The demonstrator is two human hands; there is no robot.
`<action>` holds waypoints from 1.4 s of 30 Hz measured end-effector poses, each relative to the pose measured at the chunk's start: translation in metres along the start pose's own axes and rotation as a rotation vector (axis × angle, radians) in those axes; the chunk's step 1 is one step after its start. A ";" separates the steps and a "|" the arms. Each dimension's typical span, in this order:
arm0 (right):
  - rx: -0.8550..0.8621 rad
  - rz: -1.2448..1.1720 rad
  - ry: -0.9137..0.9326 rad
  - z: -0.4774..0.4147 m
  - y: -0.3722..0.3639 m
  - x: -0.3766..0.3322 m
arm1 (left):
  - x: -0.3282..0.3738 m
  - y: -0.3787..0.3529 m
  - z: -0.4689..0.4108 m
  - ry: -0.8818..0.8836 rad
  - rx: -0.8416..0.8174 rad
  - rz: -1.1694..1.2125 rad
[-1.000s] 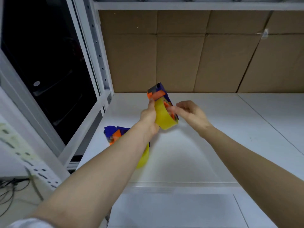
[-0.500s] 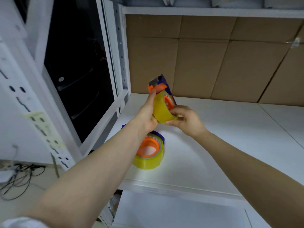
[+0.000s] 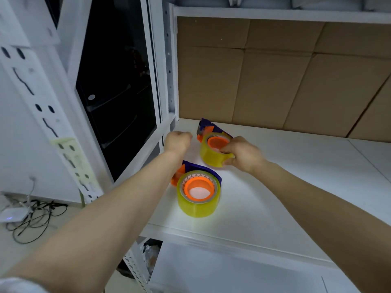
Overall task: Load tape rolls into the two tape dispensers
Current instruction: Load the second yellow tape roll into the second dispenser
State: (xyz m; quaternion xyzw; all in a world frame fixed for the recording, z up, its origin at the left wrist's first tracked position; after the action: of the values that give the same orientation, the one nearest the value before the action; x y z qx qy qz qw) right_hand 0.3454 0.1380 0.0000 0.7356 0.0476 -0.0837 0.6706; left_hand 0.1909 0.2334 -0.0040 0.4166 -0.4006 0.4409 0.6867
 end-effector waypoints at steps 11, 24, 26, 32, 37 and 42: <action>-0.052 0.146 0.017 -0.019 -0.023 -0.030 | 0.000 0.024 0.003 -0.213 0.179 -0.565; -0.129 -0.085 -0.151 -0.019 -0.036 -0.007 | -0.036 -0.080 0.112 -0.620 -0.234 -1.521; -0.110 -0.120 -0.159 -0.017 -0.037 -0.004 | -0.040 -0.081 0.109 -0.640 -0.203 -1.501; -0.056 -0.166 -0.243 0.003 -0.031 0.012 | -0.052 -0.081 0.107 -0.639 -0.236 -1.594; 0.041 -0.194 -0.333 0.038 -0.014 0.049 | -0.025 -0.094 0.116 -0.733 -0.144 -1.504; 0.145 -0.206 -0.447 0.113 0.017 0.104 | 0.005 -0.144 0.160 -0.854 -0.112 -1.508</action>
State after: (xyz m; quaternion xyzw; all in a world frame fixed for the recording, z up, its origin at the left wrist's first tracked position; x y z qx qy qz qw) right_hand 0.4442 0.0193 -0.0129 0.7363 -0.0332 -0.3153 0.5978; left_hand 0.2986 0.0488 0.0222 0.6663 -0.2625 -0.3462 0.6061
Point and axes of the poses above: each hand's wrist, its own z-axis away from the middle knuckle, its own y-axis out of the back of the hand, x = y × z, the point moved 10 cm from there along -z, towards the middle knuckle, and after that the axes turned 11 degrees about y, right-handed, at the moved point
